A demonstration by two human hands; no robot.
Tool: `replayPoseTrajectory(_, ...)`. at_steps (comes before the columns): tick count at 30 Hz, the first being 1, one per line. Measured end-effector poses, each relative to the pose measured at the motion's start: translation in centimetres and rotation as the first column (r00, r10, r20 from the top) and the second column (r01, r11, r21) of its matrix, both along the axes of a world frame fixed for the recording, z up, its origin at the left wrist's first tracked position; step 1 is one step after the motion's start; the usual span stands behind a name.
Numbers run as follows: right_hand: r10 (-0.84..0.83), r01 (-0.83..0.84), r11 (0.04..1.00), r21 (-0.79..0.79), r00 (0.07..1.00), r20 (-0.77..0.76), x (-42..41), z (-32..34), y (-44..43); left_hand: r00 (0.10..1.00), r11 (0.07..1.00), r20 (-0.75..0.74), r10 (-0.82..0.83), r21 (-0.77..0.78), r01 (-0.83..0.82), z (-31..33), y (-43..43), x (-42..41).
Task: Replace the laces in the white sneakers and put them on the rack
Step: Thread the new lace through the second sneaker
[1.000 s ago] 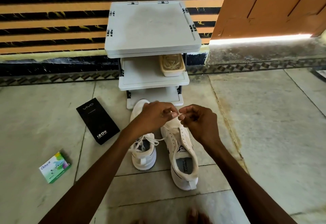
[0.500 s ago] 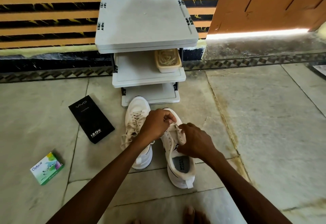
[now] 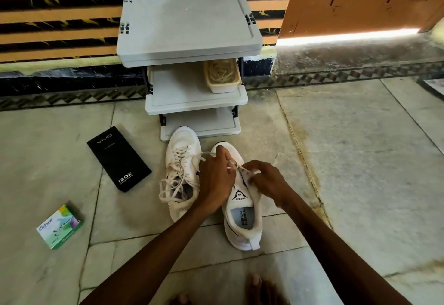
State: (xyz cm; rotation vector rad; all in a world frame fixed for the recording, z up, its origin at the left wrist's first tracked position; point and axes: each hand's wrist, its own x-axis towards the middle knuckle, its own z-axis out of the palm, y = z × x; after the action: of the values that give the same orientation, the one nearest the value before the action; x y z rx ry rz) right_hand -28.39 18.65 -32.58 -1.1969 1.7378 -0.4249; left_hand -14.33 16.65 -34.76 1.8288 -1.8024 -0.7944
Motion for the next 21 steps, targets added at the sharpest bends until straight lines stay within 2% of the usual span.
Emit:
replayPoseTrajectory(3, -0.071, 0.067, 0.997, 0.04, 0.992, 0.105, -0.1, -0.2, -0.2, 0.999, 1.0, -0.048, 0.024, 0.002, -0.024, -0.3, -0.2, 0.0)
replayPoseTrajectory(6, -0.079, 0.074, 0.996, 0.043, 0.986, 0.147, -0.3, -0.2, -0.2, 0.995, 0.999, -0.094, 0.027, 0.029, -0.024, -0.5, -0.1, -0.1)
replayPoseTrajectory(9, -0.067, 0.061, 0.997, 0.048, 0.989, 0.132, -0.2, -0.2, -0.3, 1.0, 1.0, 0.008, -0.009, 0.027, 0.008, -0.8, 0.7, -0.7)
replayPoseTrajectory(11, -0.051, 0.046, 0.998, 0.048, 0.991, 0.125, -0.2, -0.3, -0.4, 0.999, 1.0, 0.032, 0.024, -0.013, -0.023, -0.8, 0.8, -0.8)
replayPoseTrajectory(15, -0.077, 0.067, 0.995, 0.071, 0.987, 0.142, -0.3, -0.3, -0.3, 0.992, 0.993, -0.068, 0.111, -0.043, -0.114, -0.9, -0.2, -0.2)
replayPoseTrajectory(18, -0.089, 0.076, 0.994, 0.083, 0.982, 0.166, -0.5, -0.3, -0.4, 0.972, 0.989, -0.186, 0.142, -0.002, -0.145, -0.7, -0.3, 0.0)
replayPoseTrajectory(21, -0.09, 0.074, 0.992, 0.097, 0.982, 0.167, -0.5, -0.4, -0.4, 0.964, 0.988, -0.215, 0.155, 0.019, -0.154, -1.4, -0.1, -0.2)
